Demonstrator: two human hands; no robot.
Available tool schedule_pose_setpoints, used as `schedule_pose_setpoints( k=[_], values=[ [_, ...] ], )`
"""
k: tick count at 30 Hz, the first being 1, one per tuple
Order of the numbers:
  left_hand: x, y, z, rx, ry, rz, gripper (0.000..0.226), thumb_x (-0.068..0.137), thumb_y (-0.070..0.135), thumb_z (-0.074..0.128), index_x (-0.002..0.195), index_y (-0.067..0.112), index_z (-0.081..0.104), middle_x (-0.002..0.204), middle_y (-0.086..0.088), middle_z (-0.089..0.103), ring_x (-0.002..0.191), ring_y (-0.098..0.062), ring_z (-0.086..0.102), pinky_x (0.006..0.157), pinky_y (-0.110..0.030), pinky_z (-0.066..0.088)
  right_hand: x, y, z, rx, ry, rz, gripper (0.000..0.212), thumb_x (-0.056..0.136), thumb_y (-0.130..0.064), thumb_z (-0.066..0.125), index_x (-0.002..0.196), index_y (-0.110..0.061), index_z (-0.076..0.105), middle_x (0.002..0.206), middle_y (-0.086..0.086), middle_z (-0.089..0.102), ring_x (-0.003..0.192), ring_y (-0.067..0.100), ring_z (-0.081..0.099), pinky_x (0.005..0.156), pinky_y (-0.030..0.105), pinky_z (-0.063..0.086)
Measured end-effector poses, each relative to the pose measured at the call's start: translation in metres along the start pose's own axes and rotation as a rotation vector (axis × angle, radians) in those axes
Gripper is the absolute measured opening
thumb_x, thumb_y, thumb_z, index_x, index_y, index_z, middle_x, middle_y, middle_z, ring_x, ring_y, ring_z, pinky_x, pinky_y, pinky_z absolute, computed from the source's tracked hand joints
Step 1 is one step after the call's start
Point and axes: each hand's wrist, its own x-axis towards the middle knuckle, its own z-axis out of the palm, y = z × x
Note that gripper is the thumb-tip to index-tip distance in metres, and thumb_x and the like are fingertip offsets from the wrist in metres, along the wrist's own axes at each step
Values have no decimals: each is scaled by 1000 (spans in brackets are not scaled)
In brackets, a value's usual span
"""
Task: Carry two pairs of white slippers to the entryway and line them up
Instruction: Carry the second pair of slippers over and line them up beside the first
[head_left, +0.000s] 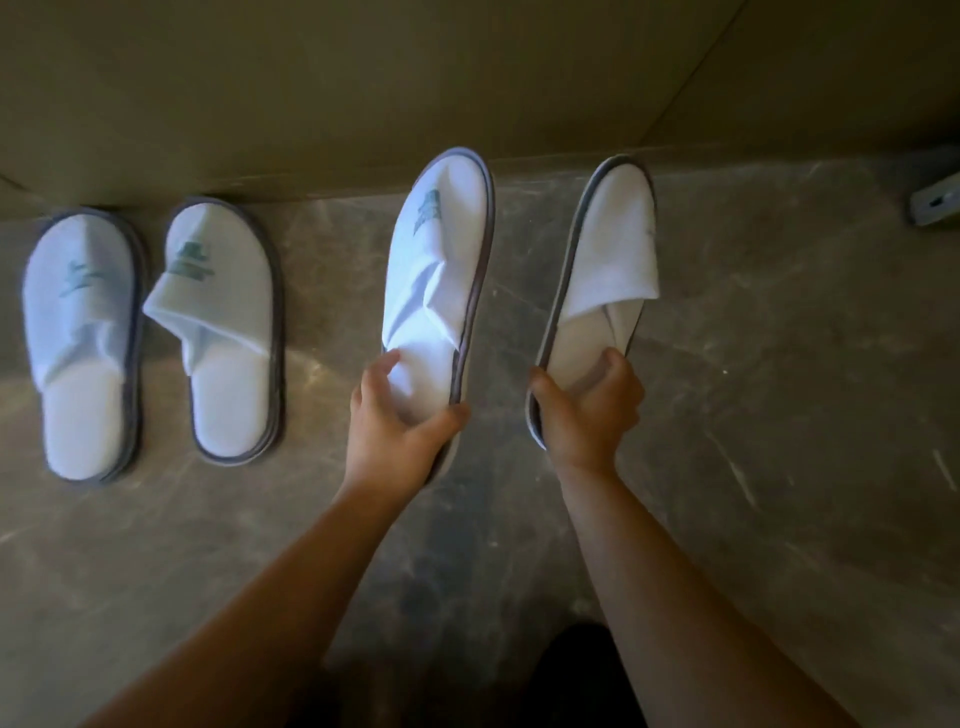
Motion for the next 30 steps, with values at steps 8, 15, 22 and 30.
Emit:
schedule_pose_setpoints(
  k=[8, 15, 22, 30],
  values=[
    [64, -34, 35, 103, -69, 151, 82, 50, 42, 68, 124, 27, 36, 126, -7, 44, 100, -16, 42, 77, -28, 35, 60, 60, 48, -193, 96, 91, 72, 67, -32, 74, 125, -5, 41, 135, 21, 42, 124, 39, 36, 96, 53, 38],
    [65, -36, 24, 97, -134, 161, 86, 50, 40, 68, 127, 23, 34, 130, -12, 43, 113, -27, 45, 88, -34, 41, 30, 38, 47, 62, 28, -141, 45, 78, -22, 66, 114, 2, 52, 112, 15, 60, 103, 16, 58, 91, 21, 46],
    [62, -33, 33, 266, -162, 230, 108, 53, 29, 80, 137, 23, 12, 141, -9, 28, 128, -25, 30, 99, -41, 38, 0, 13, 64, 391, -322, -28, 40, 80, -12, 62, 117, -11, 48, 103, -4, 60, 88, 7, 59, 77, 18, 48],
    [64, -78, -31, 540, -187, 340, 85, 69, 33, 70, 137, 24, 19, 147, -3, 26, 134, -22, 21, 110, -38, 22, -11, 15, 99, 164, -431, -56, 51, 84, -5, 52, 131, -15, 36, 135, 9, 49, 121, 25, 47, 90, 28, 37]
  ],
)
